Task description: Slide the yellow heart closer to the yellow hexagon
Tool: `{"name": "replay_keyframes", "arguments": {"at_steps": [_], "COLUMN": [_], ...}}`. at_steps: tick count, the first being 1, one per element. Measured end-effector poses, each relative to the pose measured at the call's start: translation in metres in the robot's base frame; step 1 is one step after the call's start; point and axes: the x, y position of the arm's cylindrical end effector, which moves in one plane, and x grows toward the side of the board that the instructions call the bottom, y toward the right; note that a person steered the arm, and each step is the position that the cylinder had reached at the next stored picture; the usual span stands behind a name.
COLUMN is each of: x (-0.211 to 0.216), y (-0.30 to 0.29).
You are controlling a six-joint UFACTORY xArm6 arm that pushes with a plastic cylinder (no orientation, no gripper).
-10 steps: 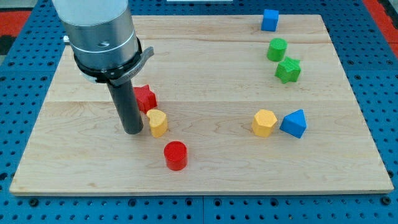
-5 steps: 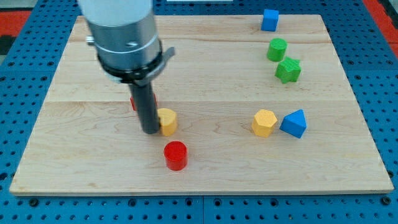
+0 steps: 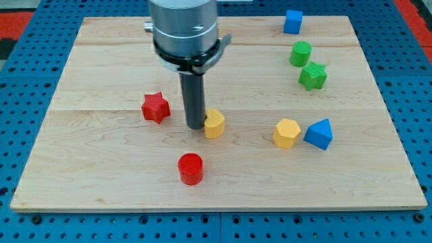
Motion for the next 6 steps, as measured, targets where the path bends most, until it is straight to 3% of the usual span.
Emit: {"name": "replay_keyframes", "arguments": {"at_steps": [3,6], "x": [-0.017,0.002], "y": [0.071,0.124]}}
